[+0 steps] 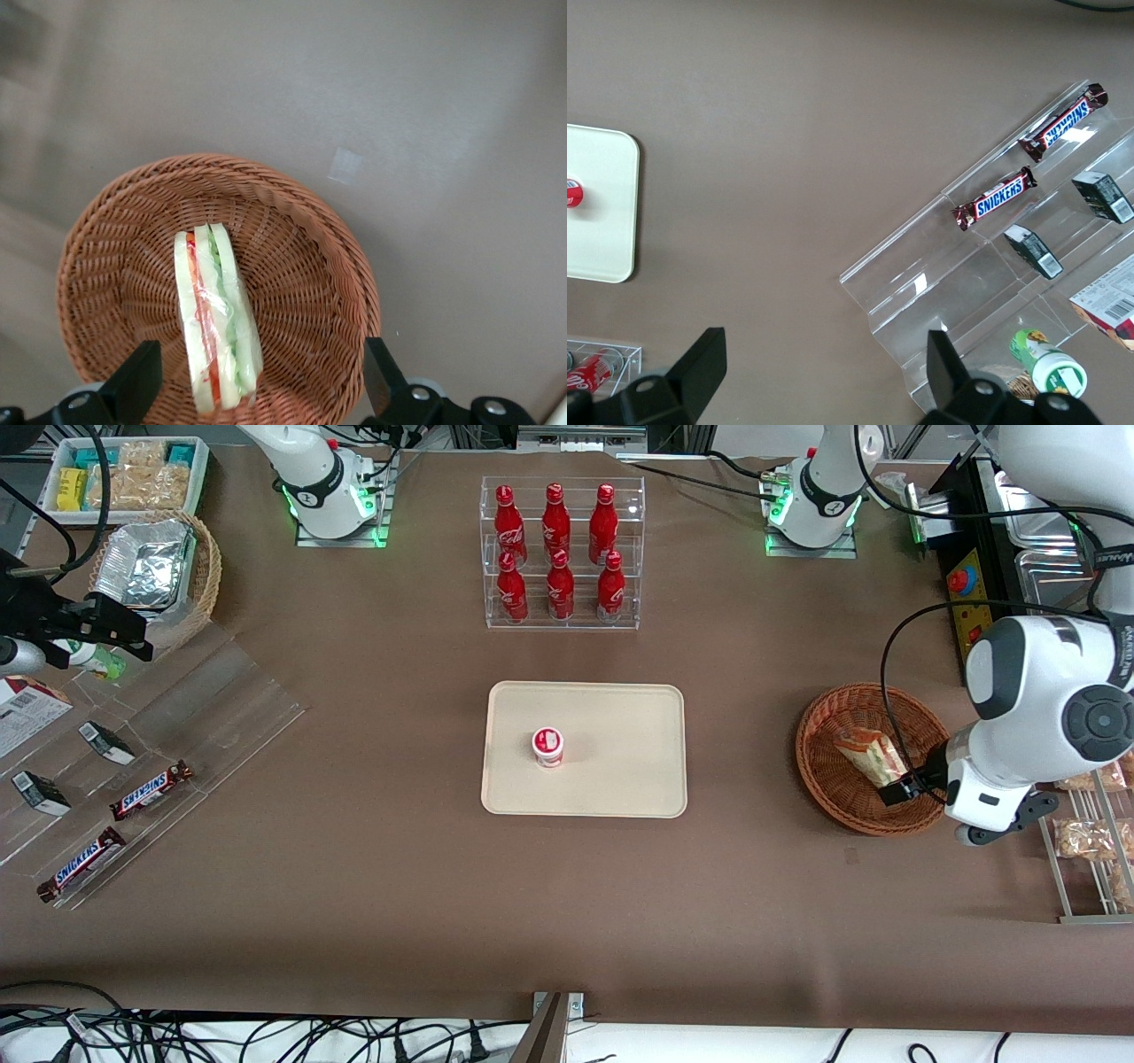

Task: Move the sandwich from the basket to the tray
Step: 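Lower the open left gripper around the sandwich in the basket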

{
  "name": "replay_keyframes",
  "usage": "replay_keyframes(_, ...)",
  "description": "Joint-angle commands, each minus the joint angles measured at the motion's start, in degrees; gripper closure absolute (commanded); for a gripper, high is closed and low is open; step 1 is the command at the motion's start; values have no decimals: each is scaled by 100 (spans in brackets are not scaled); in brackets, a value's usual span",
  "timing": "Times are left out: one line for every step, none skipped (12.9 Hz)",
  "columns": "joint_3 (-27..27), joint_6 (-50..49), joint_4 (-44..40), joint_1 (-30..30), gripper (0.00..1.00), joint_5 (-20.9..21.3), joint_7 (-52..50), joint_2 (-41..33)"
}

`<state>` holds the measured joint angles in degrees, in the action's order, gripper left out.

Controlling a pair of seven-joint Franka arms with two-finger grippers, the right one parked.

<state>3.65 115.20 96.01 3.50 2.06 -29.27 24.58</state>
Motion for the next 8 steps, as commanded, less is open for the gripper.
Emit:
replay_keyframes(-31,501,531,11,0,400,-508,-120)
replay_keyframes(-31,677,724,11,0,444,-658,-112)
replay_keyframes(-31,853,953,28,0,453,-677,-129)
replay_keyframes(-40,1011,1111,37,0,453,-720,-147)
replay_keyframes(-40,1056,1235,55,0,462,-816,-147)
replay_keyframes(-32,1057,1306,55,0,462,-991,-164)
replay_keyframes(-40,1057,1402,63,0,688,-1150,-182)
replay_keyframes(-66,1048,1507,72,0,1073,-1352,-191)
